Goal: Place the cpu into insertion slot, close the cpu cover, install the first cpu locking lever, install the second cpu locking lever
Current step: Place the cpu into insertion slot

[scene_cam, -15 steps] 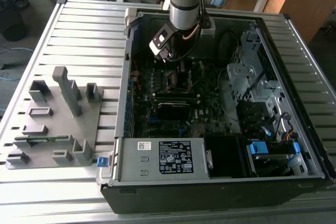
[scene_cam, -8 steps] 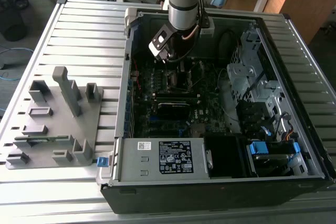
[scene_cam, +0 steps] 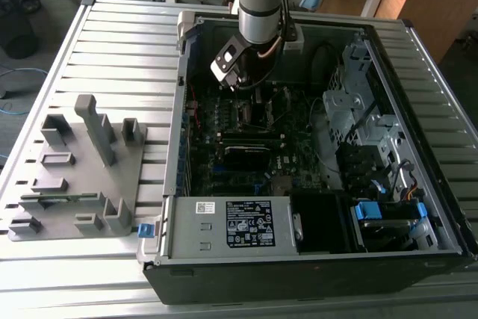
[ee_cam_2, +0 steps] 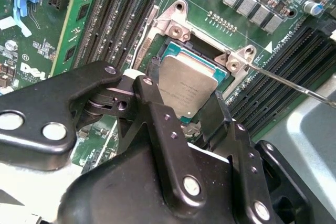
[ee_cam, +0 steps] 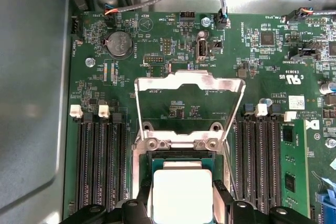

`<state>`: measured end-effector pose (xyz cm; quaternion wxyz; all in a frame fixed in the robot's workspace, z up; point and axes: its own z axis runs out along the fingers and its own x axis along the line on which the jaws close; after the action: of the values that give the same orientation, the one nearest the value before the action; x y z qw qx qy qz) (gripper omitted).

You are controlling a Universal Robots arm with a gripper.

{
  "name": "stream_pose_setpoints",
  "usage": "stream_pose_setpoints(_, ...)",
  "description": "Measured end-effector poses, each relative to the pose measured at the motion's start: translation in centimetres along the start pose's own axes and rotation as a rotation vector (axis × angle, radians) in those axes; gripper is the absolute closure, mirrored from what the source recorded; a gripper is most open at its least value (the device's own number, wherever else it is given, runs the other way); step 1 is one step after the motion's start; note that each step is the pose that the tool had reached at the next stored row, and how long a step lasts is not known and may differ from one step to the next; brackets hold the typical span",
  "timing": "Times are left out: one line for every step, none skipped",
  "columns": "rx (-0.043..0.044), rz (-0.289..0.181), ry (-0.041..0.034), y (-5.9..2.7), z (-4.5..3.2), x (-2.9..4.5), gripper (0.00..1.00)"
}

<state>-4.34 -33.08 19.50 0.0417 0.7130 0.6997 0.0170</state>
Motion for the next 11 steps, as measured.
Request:
stream_pose_setpoints(0.0001,0.000,-0.0002,0.00,0.00,0.00,0.46)
stream_pose_setpoints(0.0001,0.000,0.0000,0.00,0.02,0.01,0.46)
stream_pose_setpoints(-0.0002,0.000,0.0004,0.00,0.06,0.01,0.46)
stream_pose_setpoints(-0.0002,0.000,0.0004,0.00,0.09,0.01,0.46)
stream_pose_setpoints(-0.0002,0.000,0.0003,0.00,0.12,0.01,0.46)
stream_pose_setpoints(0.0000,0.000,0.0000,-0.01,0.15,0.01,0.46)
stream_pose_setpoints(0.0000,0.000,-0.0001,-0.01,0.15,0.01,0.46)
stream_pose_setpoints(0.0001,0.000,-0.0002,-0.01,0.15,0.01,0.46)
stream_pose_setpoints(0.0000,0.000,-0.0001,-0.01,0.16,0.01,0.46)
stream_pose_setpoints(-0.0001,0.000,0.0002,-0.01,0.17,0.01,0.46)
stream_pose_setpoints(-0.0001,0.000,0.0002,-0.01,0.17,0.01,0.46)
